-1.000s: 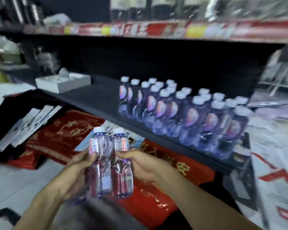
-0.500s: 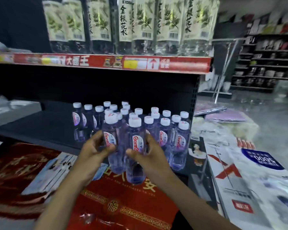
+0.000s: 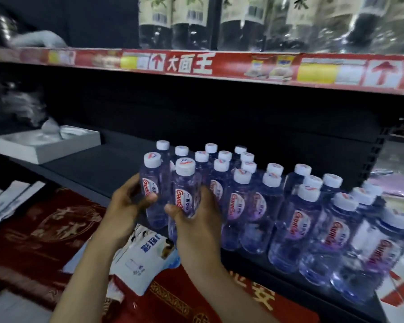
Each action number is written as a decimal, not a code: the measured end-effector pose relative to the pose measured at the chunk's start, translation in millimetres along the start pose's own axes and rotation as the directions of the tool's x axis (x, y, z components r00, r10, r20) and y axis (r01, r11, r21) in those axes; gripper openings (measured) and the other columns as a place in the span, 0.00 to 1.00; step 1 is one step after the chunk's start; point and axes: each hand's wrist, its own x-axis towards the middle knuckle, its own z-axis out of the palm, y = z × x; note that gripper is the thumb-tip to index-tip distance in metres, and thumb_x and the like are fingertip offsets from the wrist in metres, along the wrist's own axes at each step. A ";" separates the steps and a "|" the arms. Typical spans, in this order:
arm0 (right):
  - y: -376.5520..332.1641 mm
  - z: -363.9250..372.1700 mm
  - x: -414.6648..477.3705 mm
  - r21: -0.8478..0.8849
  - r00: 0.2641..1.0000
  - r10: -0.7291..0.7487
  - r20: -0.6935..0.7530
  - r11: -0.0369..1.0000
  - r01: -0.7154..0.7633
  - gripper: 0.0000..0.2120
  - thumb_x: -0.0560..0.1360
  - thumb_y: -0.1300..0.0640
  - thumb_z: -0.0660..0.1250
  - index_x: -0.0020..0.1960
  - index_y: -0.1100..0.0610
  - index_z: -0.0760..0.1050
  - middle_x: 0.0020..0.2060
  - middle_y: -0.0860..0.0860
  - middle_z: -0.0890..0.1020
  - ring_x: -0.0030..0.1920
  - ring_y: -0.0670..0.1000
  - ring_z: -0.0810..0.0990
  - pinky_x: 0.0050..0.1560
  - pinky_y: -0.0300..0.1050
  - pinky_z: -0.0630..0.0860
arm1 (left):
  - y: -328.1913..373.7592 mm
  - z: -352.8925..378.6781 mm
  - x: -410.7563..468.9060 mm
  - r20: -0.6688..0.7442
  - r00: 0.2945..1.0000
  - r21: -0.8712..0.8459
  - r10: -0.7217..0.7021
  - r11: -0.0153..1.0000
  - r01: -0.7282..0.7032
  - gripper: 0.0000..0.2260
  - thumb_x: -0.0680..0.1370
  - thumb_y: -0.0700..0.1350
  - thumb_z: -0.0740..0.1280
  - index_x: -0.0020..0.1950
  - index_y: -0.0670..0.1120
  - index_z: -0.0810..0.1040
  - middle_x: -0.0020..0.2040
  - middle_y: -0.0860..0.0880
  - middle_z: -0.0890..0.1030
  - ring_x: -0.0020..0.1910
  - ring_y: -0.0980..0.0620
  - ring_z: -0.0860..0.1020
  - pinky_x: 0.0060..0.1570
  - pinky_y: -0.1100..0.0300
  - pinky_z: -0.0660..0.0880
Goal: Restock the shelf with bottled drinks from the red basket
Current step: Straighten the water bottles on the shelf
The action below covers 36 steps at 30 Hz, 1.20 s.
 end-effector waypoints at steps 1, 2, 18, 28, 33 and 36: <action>2.1 10.6 5.3 0.001 1.000 0.009 -0.005 1.000 -0.009 0.30 0.73 0.51 0.73 0.70 0.42 0.64 0.66 0.42 0.72 0.66 0.43 0.72 0.68 0.46 0.72 | -5.4 -3.7 4.7 -0.010 1.000 -0.001 0.000 1.000 0.000 0.19 0.77 0.31 0.65 0.65 0.47 0.77 0.60 0.49 0.82 0.60 0.50 0.80 0.56 0.53 0.78; 6.1 20.1 11.4 -0.004 1.000 0.009 -0.018 1.000 -0.009 0.30 0.73 0.51 0.73 0.70 0.42 0.64 0.66 0.42 0.72 0.66 0.44 0.72 0.67 0.49 0.72 | -10.7 -6.4 9.5 -0.021 1.000 0.002 0.004 1.000 -0.004 0.19 0.77 0.31 0.65 0.65 0.48 0.76 0.59 0.49 0.82 0.60 0.50 0.80 0.57 0.51 0.78; 44.5 58.7 42.6 -0.250 0.992 -0.070 -0.101 0.967 0.043 0.37 0.77 0.49 0.68 0.78 0.49 0.51 0.72 0.48 0.56 0.72 0.46 0.62 0.71 0.44 0.67 | -63.1 -5.5 36.4 -0.030 0.999 0.041 -0.036 0.998 0.038 0.23 0.79 0.36 0.65 0.72 0.54 0.69 0.66 0.52 0.76 0.65 0.53 0.76 0.64 0.50 0.74; 51.5 57.5 28.7 -0.357 0.993 -0.028 -0.112 0.934 -0.014 0.39 0.76 0.51 0.69 0.77 0.49 0.47 0.72 0.47 0.56 0.75 0.49 0.59 0.73 0.50 0.67 | -84.5 7.0 19.6 -0.151 0.989 0.175 -0.011 0.984 0.038 0.18 0.76 0.35 0.69 0.58 0.53 0.68 0.60 0.52 0.76 0.61 0.59 0.76 0.60 0.50 0.76; 63.3 61.0 19.1 -0.291 0.981 -0.037 -0.190 0.956 -0.021 0.37 0.76 0.53 0.70 0.76 0.45 0.52 0.74 0.46 0.57 0.75 0.46 0.60 0.72 0.43 0.67 | -91.1 5.9 18.7 -0.168 0.986 0.266 -0.006 0.963 0.051 0.20 0.75 0.39 0.72 0.59 0.56 0.68 0.63 0.51 0.75 0.63 0.54 0.75 0.60 0.45 0.76; 68.0 62.6 18.4 -0.333 0.983 -0.046 -0.177 0.943 -0.016 0.37 0.78 0.53 0.68 0.78 0.45 0.48 0.76 0.45 0.54 0.77 0.47 0.55 0.74 0.44 0.63 | -93.4 4.8 18.8 -0.168 0.986 0.275 0.004 0.960 0.043 0.23 0.73 0.38 0.73 0.61 0.56 0.69 0.62 0.53 0.76 0.62 0.54 0.76 0.59 0.45 0.76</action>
